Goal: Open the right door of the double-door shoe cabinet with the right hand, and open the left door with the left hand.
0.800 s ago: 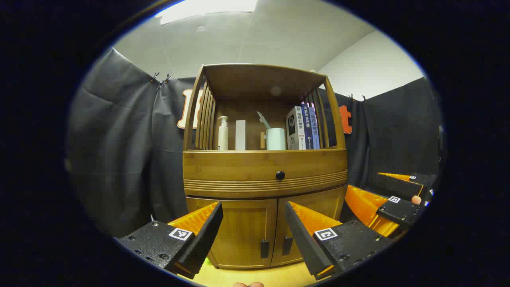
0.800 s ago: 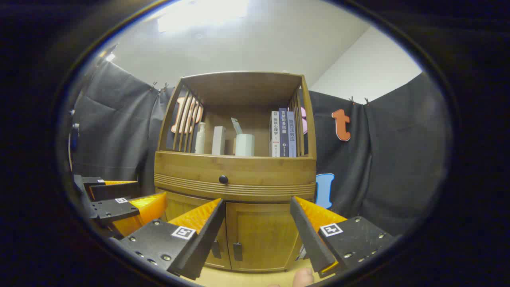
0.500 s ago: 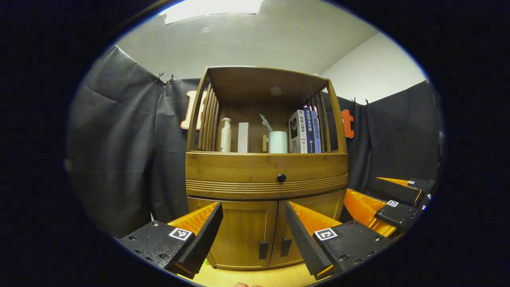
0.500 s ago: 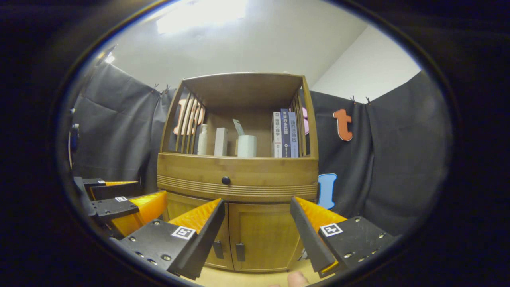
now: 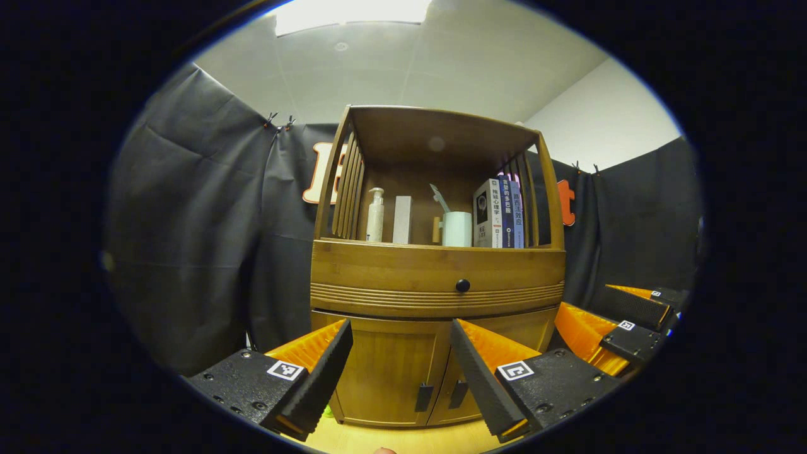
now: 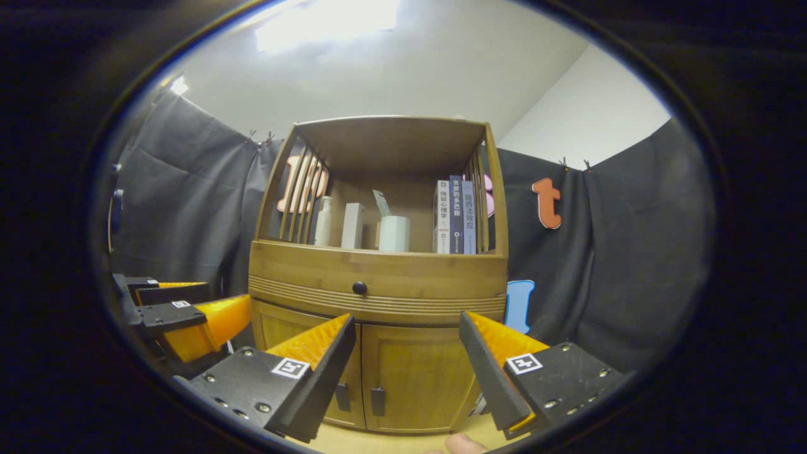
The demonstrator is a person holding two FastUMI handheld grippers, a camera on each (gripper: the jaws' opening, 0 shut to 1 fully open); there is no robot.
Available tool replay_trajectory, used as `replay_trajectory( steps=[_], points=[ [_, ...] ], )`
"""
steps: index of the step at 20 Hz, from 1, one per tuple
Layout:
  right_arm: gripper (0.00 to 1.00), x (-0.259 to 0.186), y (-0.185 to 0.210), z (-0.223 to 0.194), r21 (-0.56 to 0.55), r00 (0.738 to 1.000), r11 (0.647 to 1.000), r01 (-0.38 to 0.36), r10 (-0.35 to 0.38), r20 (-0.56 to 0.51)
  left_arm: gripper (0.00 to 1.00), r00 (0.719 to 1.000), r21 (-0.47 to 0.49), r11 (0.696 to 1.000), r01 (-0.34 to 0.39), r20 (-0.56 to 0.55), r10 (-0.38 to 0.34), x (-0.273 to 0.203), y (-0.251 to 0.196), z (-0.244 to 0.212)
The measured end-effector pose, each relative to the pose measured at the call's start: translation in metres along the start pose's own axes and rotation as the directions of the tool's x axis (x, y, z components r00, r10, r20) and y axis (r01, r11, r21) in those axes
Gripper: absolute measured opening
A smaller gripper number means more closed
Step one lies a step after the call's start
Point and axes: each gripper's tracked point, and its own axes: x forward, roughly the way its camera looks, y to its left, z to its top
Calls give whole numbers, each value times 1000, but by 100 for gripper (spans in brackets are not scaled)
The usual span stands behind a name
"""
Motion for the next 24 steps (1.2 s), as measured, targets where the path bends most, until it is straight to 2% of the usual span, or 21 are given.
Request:
replay_trajectory(
  steps=[1, 2, 3, 5, 6, 7, 11, 13, 15, 17, 19, 22, 24],
  points=[
    [98, 2, -1, -6, 3, 1000, 1000, 2, -2, -9, 95, 1000, -3, 1000, -7, 1, 7, 0, 3, 1],
    [93, 6, -1, -15, 7, 1000, 1000, 4, -4, -24, 95, 1000, -5, 1000, -15, 2, 15, -1, 6, 2],
    [98, 14, -1, -28, 15, 999, 1000, 4, -3, -42, 92, 1000, -7, 1000, -25, 3, 25, -1, 11, 2],
    [98, 39, 8, -65, 32, 995, 999, -6, 9, -98, 92, 999, -5, 999, -50, 5, 50, -2, 23, 3],
    [93, 49, 12, -83, 39, 991, 999, -11, 16, -130, 92, 998, -4, 998, -65, 4, 65, -3, 29, 3],
    [98, 58, 16, -102, 44, 987, 999, -17, 24, -156, 92, 997, 0, 997, -81, 1, 81, -3, 37, 2],
    [98, 85, 32, -175, 55, 971, 998, -23, 36, -238, 92, 988, 19, 988, -154, -11, 154, -8, 69, 1],
    [98, 95, 37, -211, 51, 955, 999, -18, 32, -294, 92, 982, 26, 982, -188, -13, 189, -9, 83, 1],
    [94, 102, 42, -245, 51, 933, 999, -16, 33, -358, 92, 976, 38, 975, -218, -21, 219, -9, 95, -1],
    [84, 111, 44, -271, 50, 915, 999, -8, 28, -403, 92, 968, 53, 967, -248, -28, 249, -10, 107, -3],
    [80, 118, 49, -296, 48, 893, 999, -12, 32, -448, 92, 960, 65, 959, -274, -35, 277, -13, 117, -5],
    [83, 124, 54, -309, 29, 868, 999, -16, 28, -496, 92, 949, 67, 949, -309, -48, 313, -15, 131, -9],
    [57, 126, 57, -314, 28, 860, 1000, -14, 26, -510, 92, 941, 62, 942, -331, -56, 334, -17, 139, -13]
  ],
)
